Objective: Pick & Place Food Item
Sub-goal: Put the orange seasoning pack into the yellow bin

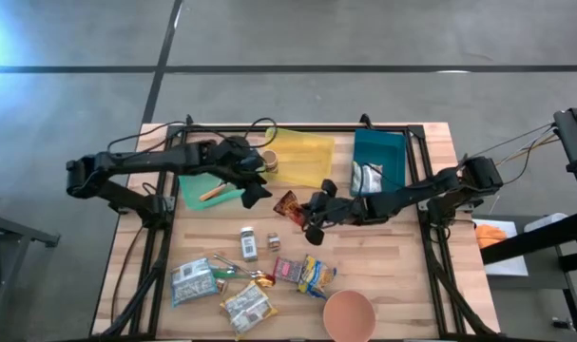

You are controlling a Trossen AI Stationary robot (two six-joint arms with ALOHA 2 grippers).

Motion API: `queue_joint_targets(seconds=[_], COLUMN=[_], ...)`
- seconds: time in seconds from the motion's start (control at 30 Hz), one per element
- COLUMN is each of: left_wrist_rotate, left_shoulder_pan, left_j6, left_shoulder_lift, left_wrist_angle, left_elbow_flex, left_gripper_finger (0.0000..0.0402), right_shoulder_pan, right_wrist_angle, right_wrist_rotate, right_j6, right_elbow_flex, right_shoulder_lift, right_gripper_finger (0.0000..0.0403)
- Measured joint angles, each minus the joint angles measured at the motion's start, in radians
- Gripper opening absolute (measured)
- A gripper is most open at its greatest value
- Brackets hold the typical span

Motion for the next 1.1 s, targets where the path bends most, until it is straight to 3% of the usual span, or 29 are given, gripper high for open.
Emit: queue_joint_targets(seconds=[0.27, 0.67, 0.8, 1.0, 1.1], left_wrist_rotate=[0.006, 0.049, 0.05, 0.049, 0.049], left_shoulder_pan=[-0.006, -0.025, -0.029, -0.029, -0.029], left_j6=[0.038, 0.096, 0.124, 0.148, 0.158], left_shoulder_lift=[0.106, 0.206, 0.199, 0.186, 0.185], left_wrist_angle=[-0.044, -0.043, -0.034, -0.031, -0.031], left_elbow_flex=[0.1, 0.157, 0.157, 0.157, 0.156], left_gripper_finger=[0.0271, 0.0261, 0.0199, 0.0038, 0.0008], right_shoulder_pan=[-0.019, -0.027, -0.027, -0.027, -0.027], right_wrist_angle=[-0.164, -0.169, -0.169, -0.169, -0.168], right_wrist_rotate=[0.051, 0.07, 0.07, 0.068, 0.068], right_j6=[-0.041, -0.135, -0.134, -0.133, -0.131], right_elbow_flex=[0.098, 0.155, 0.155, 0.153, 0.153], right_shoulder_lift=[-0.003, -0.004, -0.004, -0.004, -0.004], right_gripper_finger=[0.0021, 0.0021, 0.0021, 0.0021, 0.0021])
